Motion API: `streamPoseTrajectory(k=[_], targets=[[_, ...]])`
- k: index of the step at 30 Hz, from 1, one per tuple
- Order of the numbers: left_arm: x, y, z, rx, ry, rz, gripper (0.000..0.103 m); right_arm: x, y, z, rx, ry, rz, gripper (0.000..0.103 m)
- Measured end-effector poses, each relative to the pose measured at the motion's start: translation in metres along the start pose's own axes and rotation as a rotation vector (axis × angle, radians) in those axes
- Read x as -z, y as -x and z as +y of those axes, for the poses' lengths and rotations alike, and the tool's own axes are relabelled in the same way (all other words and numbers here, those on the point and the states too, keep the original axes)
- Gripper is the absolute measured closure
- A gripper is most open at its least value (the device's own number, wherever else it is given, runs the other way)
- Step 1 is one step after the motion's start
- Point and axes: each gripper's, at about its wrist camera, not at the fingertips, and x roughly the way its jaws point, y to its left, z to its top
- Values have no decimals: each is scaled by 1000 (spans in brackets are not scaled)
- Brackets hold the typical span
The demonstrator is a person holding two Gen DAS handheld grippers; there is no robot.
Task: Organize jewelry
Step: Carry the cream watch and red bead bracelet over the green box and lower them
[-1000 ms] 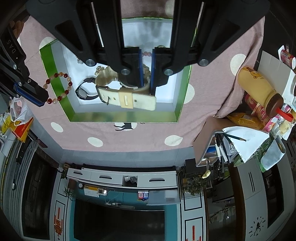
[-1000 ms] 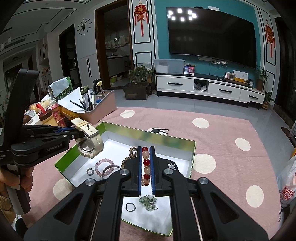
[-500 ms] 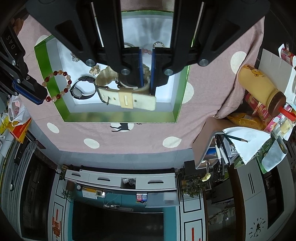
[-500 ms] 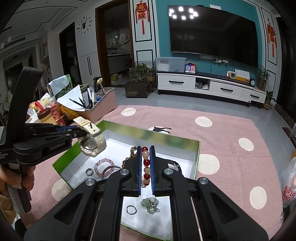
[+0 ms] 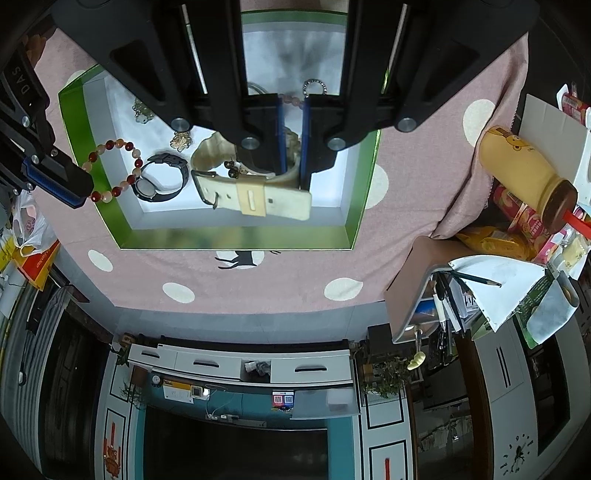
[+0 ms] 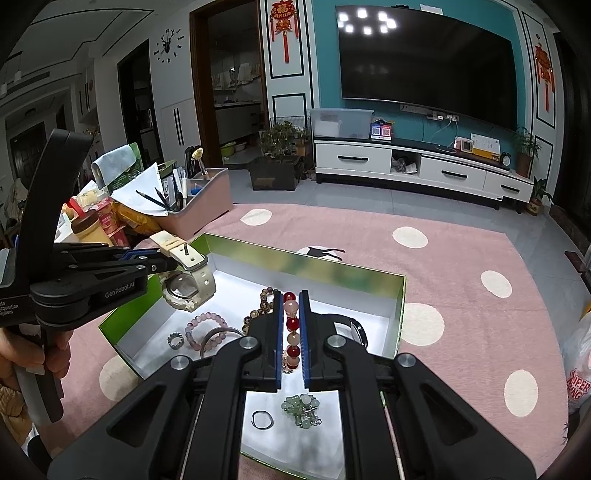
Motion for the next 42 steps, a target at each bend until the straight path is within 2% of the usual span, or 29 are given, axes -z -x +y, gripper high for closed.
streamPoseTrajectory(k=[42], targets=[[3,-41,6,-11,0,103,97,6,-29,0,-3,-4,69,96]])
